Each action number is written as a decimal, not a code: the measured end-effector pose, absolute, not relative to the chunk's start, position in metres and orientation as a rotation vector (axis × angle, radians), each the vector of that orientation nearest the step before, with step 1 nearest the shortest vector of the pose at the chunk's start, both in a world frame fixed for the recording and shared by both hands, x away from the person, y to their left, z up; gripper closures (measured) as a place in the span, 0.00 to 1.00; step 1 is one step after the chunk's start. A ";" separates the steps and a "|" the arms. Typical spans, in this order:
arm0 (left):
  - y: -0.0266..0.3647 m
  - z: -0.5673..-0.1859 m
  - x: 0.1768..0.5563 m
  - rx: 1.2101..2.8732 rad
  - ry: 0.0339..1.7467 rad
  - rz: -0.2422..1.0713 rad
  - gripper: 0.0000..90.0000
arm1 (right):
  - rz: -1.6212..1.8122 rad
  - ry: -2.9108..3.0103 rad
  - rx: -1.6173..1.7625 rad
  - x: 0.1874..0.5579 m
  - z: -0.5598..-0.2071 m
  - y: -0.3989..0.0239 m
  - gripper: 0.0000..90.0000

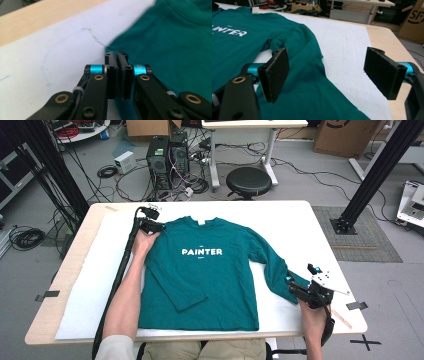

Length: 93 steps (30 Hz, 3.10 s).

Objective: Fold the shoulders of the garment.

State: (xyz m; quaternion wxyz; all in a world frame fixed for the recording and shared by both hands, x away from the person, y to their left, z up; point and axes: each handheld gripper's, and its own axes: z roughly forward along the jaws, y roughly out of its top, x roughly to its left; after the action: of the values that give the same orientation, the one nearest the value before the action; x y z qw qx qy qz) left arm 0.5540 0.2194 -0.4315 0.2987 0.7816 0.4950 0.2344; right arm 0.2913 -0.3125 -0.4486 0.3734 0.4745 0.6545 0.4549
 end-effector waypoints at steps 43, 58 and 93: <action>0.268 -0.393 0.471 2.177 1.211 0.491 0.73 | 1.156 1.678 1.203 0.291 -0.449 -0.312 0.23; 0.280 -0.427 0.447 2.141 1.219 0.469 0.97 | 1.149 1.677 1.204 0.291 -0.449 -0.311 0.23; 0.278 -0.432 0.334 1.974 1.092 0.510 0.78 | 1.149 1.671 1.196 0.290 -0.449 -0.311 0.23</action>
State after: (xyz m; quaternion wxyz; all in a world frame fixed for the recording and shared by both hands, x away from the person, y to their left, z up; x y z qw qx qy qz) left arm 0.3339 0.2784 -0.4317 0.4028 0.7812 0.4321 0.2019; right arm 0.2902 -0.3105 -0.4487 0.3833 0.4692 0.6556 0.4507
